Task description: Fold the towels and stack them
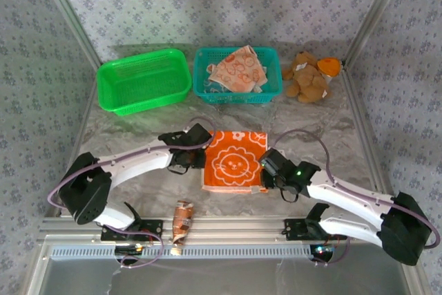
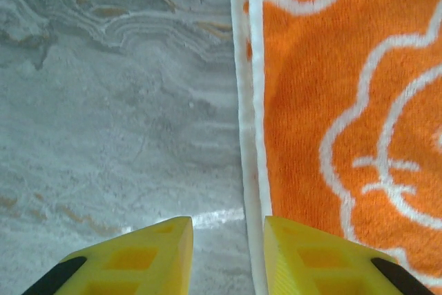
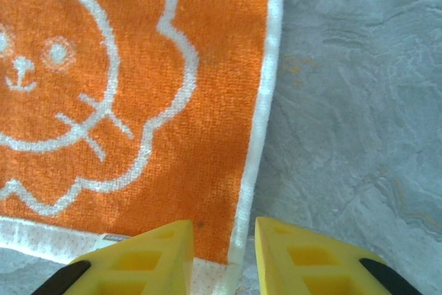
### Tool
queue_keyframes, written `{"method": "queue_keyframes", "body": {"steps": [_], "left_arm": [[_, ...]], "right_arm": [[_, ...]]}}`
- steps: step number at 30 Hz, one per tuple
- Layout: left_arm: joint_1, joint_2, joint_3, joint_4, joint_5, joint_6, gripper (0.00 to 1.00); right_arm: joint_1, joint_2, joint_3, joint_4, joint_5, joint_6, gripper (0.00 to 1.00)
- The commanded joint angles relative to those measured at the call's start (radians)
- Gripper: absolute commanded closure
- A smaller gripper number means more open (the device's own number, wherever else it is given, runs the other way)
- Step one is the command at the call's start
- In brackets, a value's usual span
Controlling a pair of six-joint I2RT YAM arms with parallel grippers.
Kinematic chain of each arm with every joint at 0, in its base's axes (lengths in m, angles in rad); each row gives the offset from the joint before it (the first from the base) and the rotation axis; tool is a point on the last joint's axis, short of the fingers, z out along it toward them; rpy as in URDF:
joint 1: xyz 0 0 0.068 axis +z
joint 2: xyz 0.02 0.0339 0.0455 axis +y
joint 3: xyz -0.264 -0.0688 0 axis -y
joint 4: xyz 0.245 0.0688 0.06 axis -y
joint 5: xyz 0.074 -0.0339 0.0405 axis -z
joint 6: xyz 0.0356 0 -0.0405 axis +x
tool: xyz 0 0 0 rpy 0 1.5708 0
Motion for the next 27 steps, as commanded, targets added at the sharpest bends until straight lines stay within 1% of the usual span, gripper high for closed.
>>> {"method": "queue_keyframes", "body": {"steps": [1, 4, 6, 10, 15, 19, 23, 27], "left_arm": [[0.017, 0.031, 0.029, 0.039, 0.044, -0.011, 0.68], [0.032, 0.049, 0.037, 0.055, 0.054, -0.013, 0.69], [0.044, 0.059, 0.045, 0.062, 0.058, -0.013, 0.70], [0.066, 0.075, 0.055, 0.072, 0.069, -0.012, 0.70], [0.099, 0.086, 0.054, 0.089, 0.082, -0.010, 0.70], [0.142, 0.105, 0.065, 0.125, 0.099, -0.003, 0.69], [0.177, 0.142, 0.096, 0.164, 0.115, 0.009, 0.68], [0.189, 0.189, 0.160, 0.191, 0.149, 0.034, 0.74]], "right_arm": [[-0.039, -0.015, -0.014, 0.005, -0.045, 0.008, 0.75], [-0.054, -0.014, -0.029, 0.035, -0.071, 0.010, 0.81], [-0.053, -0.008, -0.047, 0.070, -0.079, 0.012, 0.87], [-0.036, 0.008, -0.085, 0.088, -0.105, 0.044, 0.93], [-0.006, 0.010, -0.117, 0.091, -0.106, 0.075, 0.94], [-0.011, 0.004, -0.075, 0.032, -0.111, 0.057, 0.92], [-0.089, 0.010, 0.003, 0.010, -0.114, -0.016, 0.91], [-0.205, 0.072, 0.071, 0.067, -0.176, -0.076, 0.90]]}}
